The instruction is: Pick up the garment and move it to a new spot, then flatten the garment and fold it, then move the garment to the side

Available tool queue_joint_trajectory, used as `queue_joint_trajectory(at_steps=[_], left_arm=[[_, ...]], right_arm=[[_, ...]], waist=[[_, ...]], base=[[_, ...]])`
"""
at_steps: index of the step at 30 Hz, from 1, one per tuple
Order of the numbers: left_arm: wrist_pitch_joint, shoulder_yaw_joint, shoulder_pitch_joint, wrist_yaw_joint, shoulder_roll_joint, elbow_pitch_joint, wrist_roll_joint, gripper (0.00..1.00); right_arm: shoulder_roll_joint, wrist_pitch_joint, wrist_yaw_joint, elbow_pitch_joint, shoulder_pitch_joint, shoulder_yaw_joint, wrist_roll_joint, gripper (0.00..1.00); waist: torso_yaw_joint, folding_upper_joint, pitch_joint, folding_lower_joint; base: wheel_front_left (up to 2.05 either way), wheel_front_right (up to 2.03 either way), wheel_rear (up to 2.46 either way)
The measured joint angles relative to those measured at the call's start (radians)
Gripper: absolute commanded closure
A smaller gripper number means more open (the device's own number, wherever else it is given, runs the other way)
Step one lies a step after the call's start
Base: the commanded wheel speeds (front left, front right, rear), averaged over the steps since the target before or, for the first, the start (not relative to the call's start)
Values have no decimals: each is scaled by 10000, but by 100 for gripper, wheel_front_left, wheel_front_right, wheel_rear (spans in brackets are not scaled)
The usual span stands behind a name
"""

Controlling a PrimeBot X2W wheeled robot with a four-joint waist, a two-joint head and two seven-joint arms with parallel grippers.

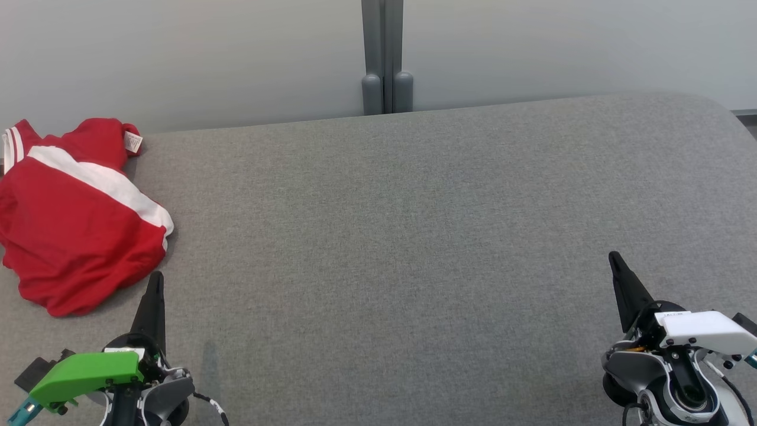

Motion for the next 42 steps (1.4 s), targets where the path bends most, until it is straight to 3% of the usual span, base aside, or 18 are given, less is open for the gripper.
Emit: queue_joint_trajectory(at_steps=[6, 7, 22, 42], left_arm=[[0, 0, 0, 0, 0, 0, 0, 100], [-8, -4, 16, 0, -8, 54, 0, 0], [-556, -577, 384, 40, -90, 138, 510, 0], [-1388, -1469, 415, 786, -81, -963, 3626, 0]], right_arm=[[0, 0, 0, 0, 0, 0, 0, 100], [10, 0, 0, 48, 20, 0, 2, 0], [94, -546, -4, 341, 426, 188, -481, 0], [84, -1358, -4, -742, 611, 324, -4326, 0]], waist=[[0, 0, 0, 0], [0, 0, 0, 0], [8, 0, -1, 0], [53, 0, 28, 0]], base=[[0, 0, 0], [0, 0, 0], [0, 0, 0], [0, 0, 0]])
